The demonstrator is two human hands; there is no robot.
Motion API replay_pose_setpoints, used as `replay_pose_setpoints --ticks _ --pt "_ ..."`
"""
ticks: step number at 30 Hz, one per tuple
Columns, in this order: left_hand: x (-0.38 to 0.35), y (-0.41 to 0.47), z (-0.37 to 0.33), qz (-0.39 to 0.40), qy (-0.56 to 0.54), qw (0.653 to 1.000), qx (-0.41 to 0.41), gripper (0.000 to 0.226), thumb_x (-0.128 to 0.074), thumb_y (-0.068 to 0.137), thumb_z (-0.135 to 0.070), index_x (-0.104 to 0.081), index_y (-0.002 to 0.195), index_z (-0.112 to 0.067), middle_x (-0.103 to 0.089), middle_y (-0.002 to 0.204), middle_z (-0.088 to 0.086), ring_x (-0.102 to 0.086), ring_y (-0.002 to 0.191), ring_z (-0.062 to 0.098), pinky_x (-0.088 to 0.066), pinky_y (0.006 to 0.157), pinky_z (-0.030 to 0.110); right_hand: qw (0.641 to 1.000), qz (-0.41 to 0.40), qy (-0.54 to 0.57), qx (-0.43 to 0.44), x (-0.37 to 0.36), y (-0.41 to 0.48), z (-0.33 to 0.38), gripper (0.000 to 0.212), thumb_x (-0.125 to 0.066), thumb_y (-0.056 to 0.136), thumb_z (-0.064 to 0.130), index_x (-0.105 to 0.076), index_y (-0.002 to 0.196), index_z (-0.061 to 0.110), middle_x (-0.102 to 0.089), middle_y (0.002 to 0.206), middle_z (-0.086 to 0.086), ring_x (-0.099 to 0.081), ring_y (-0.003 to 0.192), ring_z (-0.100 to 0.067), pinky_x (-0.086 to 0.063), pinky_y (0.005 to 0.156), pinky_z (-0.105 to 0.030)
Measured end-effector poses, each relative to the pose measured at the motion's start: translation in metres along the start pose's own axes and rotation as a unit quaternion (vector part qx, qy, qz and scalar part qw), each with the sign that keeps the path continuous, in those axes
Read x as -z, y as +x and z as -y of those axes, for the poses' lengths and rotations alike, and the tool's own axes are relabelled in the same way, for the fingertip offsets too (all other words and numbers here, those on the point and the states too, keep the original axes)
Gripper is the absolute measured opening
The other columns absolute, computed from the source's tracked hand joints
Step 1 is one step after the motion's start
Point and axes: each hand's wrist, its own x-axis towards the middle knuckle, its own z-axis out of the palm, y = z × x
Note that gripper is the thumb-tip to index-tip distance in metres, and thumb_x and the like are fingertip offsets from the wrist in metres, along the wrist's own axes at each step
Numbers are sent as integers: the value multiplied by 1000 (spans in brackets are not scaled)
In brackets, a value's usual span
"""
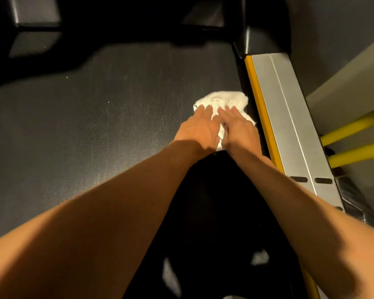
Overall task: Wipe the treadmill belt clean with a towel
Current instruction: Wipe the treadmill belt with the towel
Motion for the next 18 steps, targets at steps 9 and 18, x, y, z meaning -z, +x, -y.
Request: replay_pose_setpoints --ticks 9,18 --pt "1 0 -16 6 15 999 -45 46 -45 96 -29 -37 137 -11 -31 142 12 -32 129 30 -35 99 40 993 -79 48 -72 22 -10 -6 44 -49 101 28 -45 143 17 -42 150 -2 -40 137 -25 -31 116 -36" --pt "6 -10 9 -63 126 987 -71 33 -40 96 -30 -47 122 -11 -43 123 10 -41 105 28 -23 73 34 994 -101 14 40 23 -38 1 39 -48 93 11 -57 130 18 -59 126 -10 -55 113 -32 -45 92 -41"
